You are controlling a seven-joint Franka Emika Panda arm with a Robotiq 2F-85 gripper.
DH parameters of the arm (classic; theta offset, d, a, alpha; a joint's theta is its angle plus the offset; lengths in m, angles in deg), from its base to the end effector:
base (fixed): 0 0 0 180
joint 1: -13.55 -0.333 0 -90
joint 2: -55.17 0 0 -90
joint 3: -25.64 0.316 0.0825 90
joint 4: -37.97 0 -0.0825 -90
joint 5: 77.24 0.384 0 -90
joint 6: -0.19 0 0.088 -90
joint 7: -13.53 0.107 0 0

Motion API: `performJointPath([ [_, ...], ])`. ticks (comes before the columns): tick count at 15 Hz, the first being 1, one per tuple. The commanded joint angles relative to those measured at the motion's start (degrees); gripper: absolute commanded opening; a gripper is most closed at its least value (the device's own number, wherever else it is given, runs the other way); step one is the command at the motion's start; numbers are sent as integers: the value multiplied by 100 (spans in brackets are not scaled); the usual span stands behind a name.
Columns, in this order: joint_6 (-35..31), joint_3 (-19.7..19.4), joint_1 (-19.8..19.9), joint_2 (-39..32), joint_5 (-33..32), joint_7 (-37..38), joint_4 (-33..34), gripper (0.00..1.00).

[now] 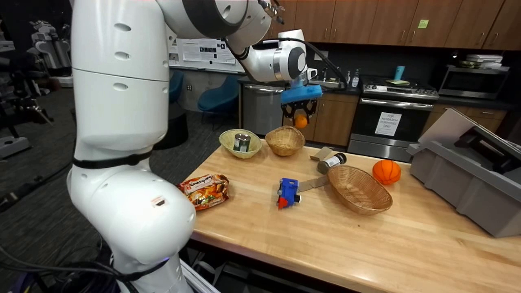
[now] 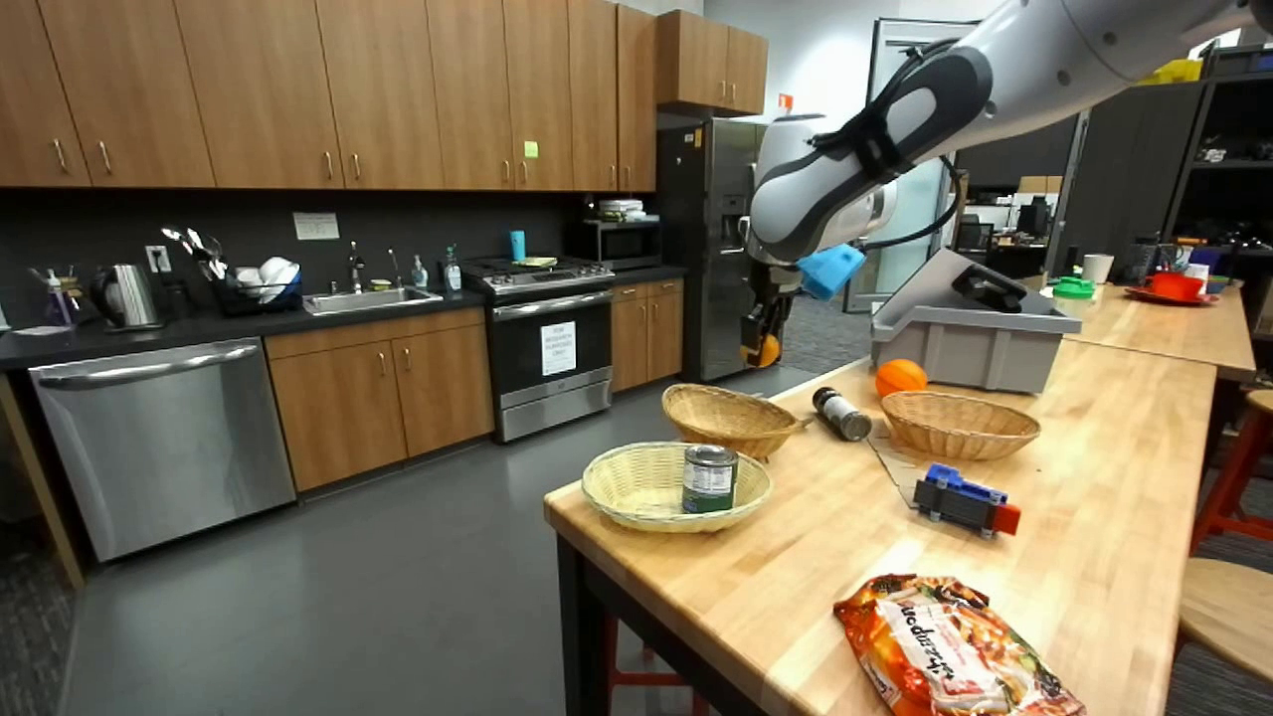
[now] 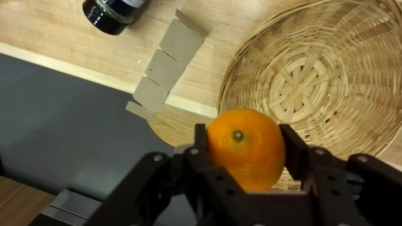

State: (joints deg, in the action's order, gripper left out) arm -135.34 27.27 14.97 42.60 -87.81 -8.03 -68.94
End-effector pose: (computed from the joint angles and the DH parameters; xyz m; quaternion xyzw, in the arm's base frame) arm 0.6384 -0.0009 0.4280 0.9580 0.2406 0.1238 0.0946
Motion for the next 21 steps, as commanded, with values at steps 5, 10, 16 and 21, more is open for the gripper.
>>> performJointPath([
  [5, 338, 107, 59, 3, 545, -979, 73, 32],
  [10, -325, 18, 18, 82, 380, -452, -84, 32],
  [16, -292, 86, -55, 13, 135, -690, -138, 32],
  [21, 2, 126, -134, -231, 36, -529, -67, 32],
])
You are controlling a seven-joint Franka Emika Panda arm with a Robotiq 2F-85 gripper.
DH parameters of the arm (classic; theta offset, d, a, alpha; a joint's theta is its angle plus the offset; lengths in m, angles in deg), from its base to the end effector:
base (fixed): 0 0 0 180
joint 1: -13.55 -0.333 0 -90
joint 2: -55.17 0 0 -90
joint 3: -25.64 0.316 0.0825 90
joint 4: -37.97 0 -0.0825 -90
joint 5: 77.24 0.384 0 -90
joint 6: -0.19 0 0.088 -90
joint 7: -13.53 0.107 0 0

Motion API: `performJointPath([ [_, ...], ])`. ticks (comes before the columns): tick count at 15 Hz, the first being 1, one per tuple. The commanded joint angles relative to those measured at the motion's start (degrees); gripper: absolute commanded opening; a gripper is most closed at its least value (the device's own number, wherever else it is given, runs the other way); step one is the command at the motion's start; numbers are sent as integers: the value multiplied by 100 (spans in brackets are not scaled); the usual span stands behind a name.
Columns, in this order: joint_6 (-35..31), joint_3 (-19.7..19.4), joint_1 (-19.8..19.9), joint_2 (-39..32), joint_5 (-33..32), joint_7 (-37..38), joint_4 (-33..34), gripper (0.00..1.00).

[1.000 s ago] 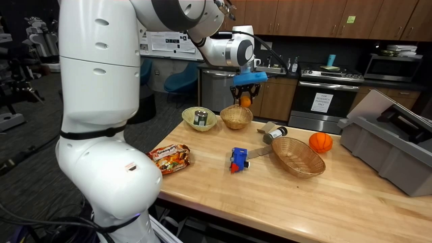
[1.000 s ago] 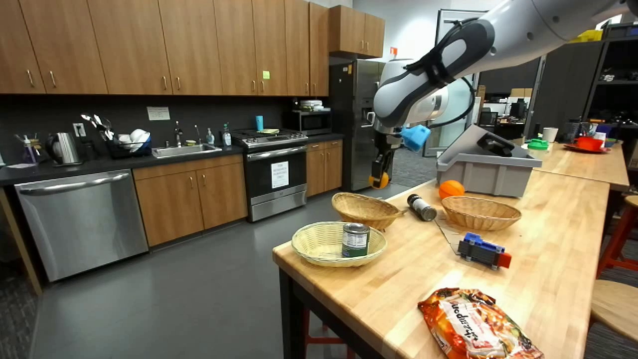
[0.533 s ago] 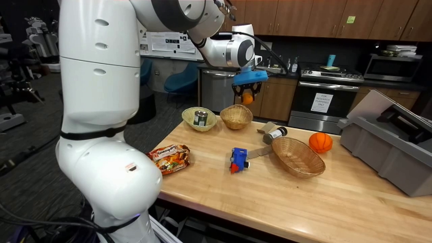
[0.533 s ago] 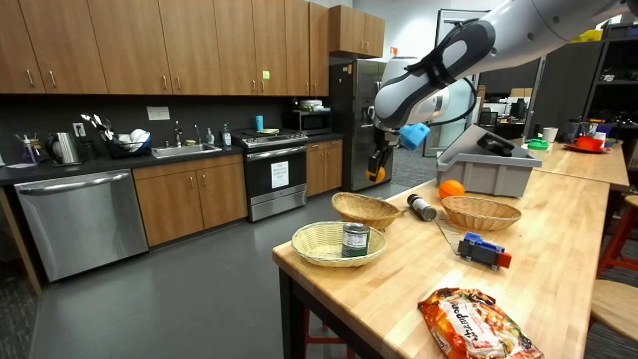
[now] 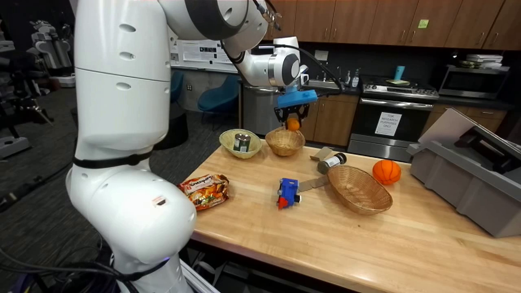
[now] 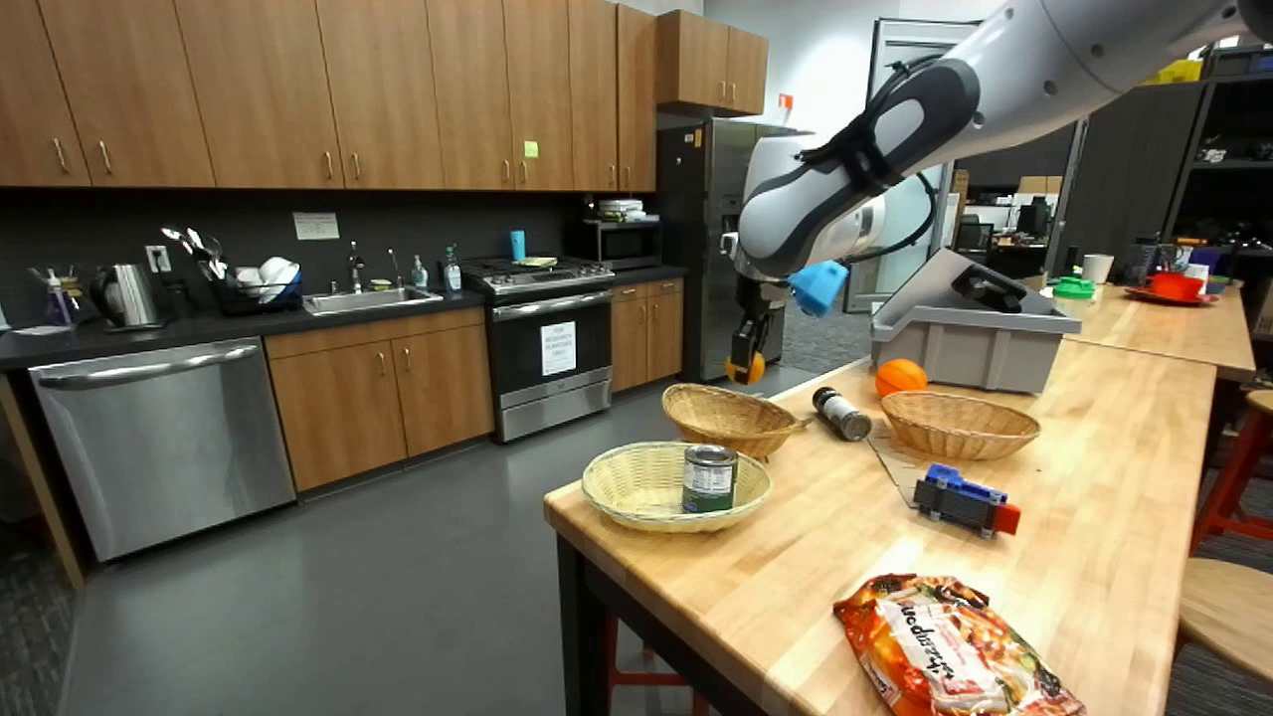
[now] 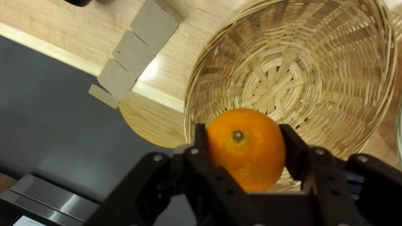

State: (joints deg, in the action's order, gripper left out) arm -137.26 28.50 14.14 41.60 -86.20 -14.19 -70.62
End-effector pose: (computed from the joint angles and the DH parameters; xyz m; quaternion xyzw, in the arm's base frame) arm 0.6361 0.0223 0.4065 0.9422 0.3026 0.1178 0.0823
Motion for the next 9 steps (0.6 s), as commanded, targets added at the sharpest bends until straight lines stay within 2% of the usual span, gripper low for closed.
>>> performJointPath([
  [1, 218, 3, -62, -201, -144, 102, 123, 32],
  [9, 168, -42, -189, -975, -507, 414, 534, 32],
])
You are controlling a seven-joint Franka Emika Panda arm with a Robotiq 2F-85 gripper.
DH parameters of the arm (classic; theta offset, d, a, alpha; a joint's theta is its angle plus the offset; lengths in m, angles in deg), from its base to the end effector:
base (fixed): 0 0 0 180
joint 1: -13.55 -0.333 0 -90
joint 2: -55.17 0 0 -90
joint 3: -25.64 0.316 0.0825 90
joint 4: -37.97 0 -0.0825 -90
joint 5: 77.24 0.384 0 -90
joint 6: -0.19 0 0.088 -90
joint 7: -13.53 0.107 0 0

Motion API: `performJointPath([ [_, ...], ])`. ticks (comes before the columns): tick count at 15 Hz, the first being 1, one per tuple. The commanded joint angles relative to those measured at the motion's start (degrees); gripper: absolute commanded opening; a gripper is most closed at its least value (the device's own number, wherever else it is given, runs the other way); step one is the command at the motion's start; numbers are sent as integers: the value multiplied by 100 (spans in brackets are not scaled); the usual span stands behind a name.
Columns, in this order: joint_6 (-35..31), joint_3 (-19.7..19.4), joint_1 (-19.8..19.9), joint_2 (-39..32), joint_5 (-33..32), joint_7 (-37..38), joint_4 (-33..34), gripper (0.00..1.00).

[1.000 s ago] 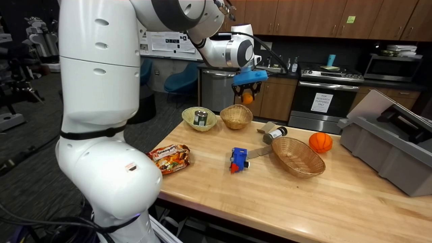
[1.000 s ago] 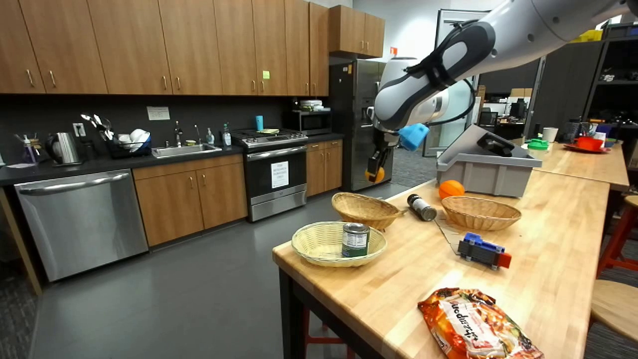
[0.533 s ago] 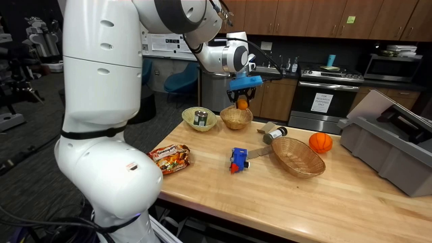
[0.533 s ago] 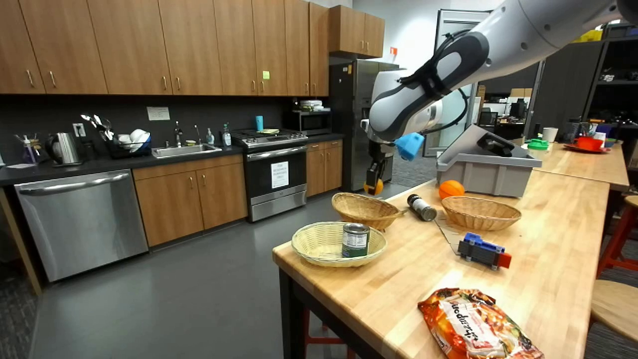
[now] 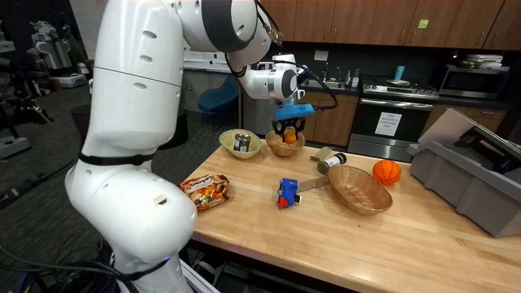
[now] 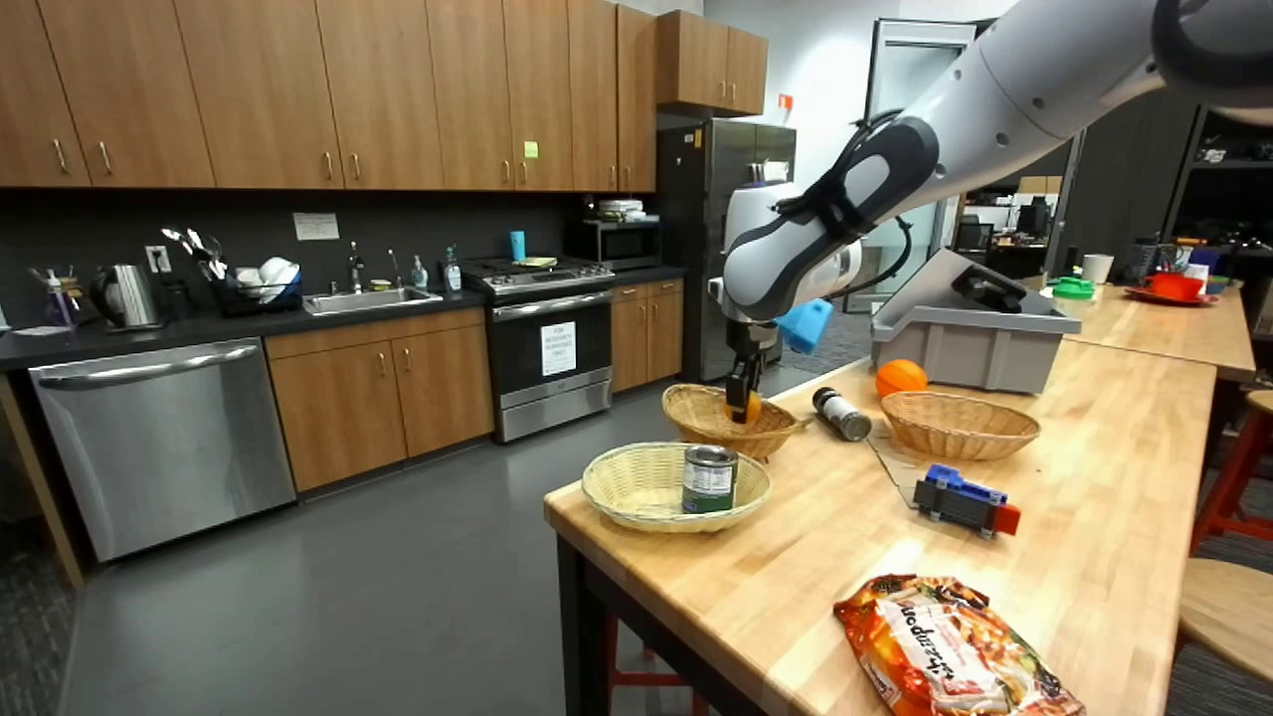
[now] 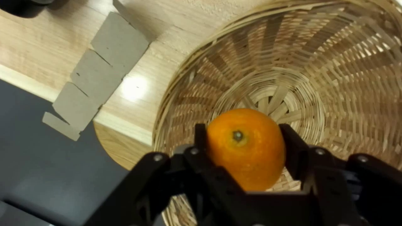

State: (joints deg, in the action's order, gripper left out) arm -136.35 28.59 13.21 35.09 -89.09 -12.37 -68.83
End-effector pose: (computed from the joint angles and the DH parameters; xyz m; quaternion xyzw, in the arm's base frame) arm 0.6466 0.0329 0.3467 0.9431 0.3142 0.0694 0.0837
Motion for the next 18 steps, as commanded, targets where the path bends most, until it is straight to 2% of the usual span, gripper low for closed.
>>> performJointPath([
  [1, 70, -65, -115, -416, -289, 305, 425, 32],
  [5, 68, -149, -183, -770, -506, 578, 736, 32],
  [6, 66, -188, -200, -825, -569, 654, 808, 72],
  [7, 75, -215, -201, -866, -618, 712, 882, 83],
  [10, 98, -322, -194, -850, -732, 890, 998, 97],
  [12, 154, -409, -175, -784, -779, 1012, 1034, 100],
  [18, 152, -646, -125, -453, -783, 1368, 983, 100],
])
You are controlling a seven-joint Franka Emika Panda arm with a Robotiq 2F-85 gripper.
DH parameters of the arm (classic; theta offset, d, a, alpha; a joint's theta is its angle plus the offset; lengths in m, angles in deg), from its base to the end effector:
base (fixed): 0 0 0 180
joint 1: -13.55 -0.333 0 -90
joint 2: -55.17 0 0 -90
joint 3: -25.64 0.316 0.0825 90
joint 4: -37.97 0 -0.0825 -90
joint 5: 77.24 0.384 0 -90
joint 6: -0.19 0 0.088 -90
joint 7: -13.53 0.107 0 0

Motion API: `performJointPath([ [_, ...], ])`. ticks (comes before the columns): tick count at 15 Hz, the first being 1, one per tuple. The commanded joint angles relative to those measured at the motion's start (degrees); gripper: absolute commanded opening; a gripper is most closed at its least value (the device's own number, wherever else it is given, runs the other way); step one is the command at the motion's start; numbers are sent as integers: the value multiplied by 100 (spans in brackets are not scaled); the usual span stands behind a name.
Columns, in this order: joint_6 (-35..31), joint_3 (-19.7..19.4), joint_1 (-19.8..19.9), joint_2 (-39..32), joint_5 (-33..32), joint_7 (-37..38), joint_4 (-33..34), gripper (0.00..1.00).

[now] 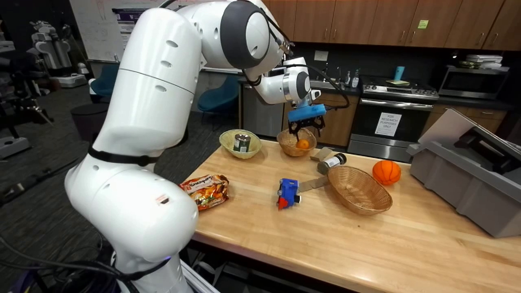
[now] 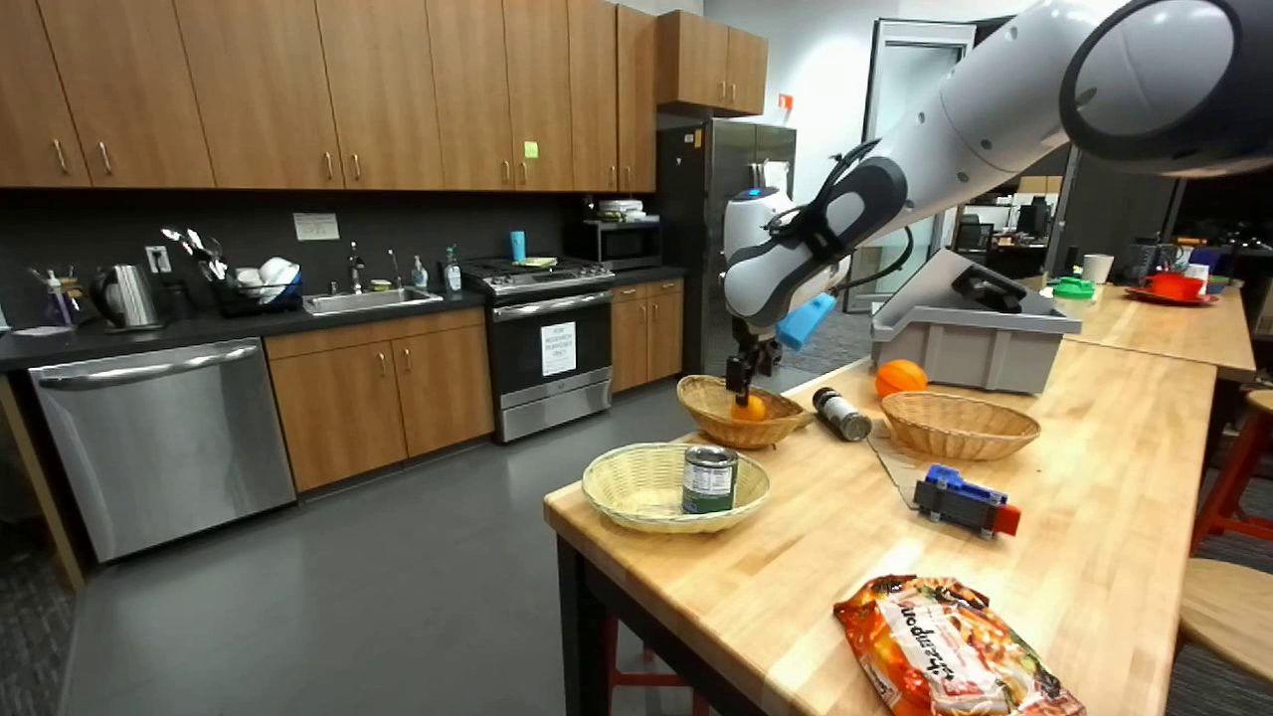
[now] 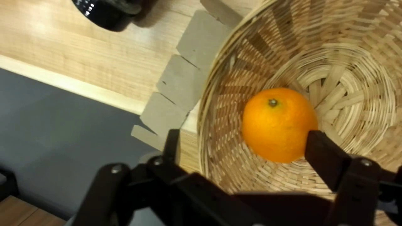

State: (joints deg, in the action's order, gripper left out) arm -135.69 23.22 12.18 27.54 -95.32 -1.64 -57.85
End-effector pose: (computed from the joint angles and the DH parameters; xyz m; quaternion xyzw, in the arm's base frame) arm 0.6947 -0.0126 0.3471 0.9601 0.2234 0.0870 0.1440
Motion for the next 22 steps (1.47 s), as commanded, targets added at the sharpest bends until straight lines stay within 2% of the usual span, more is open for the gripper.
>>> performJointPath([
  [1, 92, -139, -17, 365, -163, 340, -124, 100],
  [5, 153, -255, 16, 720, -144, 598, -197, 100],
  [9, 535, -330, 40, 1063, -98, 1021, -353, 100],
  [13, 874, -332, 71, 1366, -46, 1523, -693, 100],
  [22, 1064, -293, 138, 1808, 37, 2130, -1451, 100],
])
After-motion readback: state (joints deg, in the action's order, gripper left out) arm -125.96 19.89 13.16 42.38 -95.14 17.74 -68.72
